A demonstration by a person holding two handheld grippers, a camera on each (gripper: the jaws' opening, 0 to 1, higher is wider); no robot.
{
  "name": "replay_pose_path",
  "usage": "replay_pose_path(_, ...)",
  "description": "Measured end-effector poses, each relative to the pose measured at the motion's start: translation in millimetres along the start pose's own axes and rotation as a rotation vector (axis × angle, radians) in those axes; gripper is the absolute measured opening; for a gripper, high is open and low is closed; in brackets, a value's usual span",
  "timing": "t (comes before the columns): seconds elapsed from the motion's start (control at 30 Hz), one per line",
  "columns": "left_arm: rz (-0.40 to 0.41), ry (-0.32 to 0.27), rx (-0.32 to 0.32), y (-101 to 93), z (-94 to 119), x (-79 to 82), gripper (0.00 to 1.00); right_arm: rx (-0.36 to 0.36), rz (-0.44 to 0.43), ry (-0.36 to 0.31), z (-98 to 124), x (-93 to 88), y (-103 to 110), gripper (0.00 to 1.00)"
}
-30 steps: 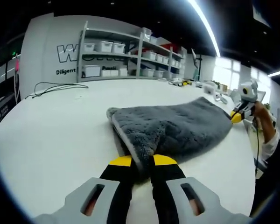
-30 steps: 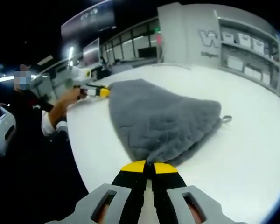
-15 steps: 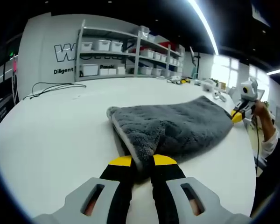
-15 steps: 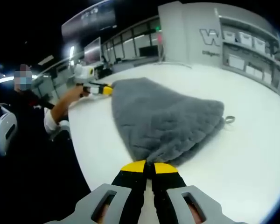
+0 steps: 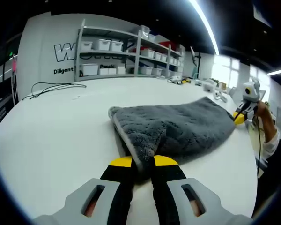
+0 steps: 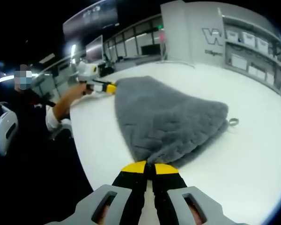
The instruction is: Open the folded towel by lifting each exposed corner and separating the folded layers until the towel lies flat within the target outline without major curled edges
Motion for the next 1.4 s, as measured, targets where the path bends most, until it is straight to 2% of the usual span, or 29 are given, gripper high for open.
replay_pose_path(0.8, -0.008, -0.008, 0.017, 11.7, -8, 6.1, 0.13, 0.027, 0.028, 0.033, -4, -2.5, 21, 0.0)
replay_pose_path(1.4, -0.067, 0.031, -0.036, 15.5, -10, 10.5, 0.13, 0.054, 0.049, 0.056, -6, -3.1, 30, 0.0)
Point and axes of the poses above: the point that each gripper's makers call its tool centre point, and the gripper's own axes: z roughly backward along the fingers, y roughly to its left, x roughly out of its top, the point moved 7 cm from there along z, roughly backward along the fingers, and after that the axes turned 1 degree about y, right-handed, at the moved point
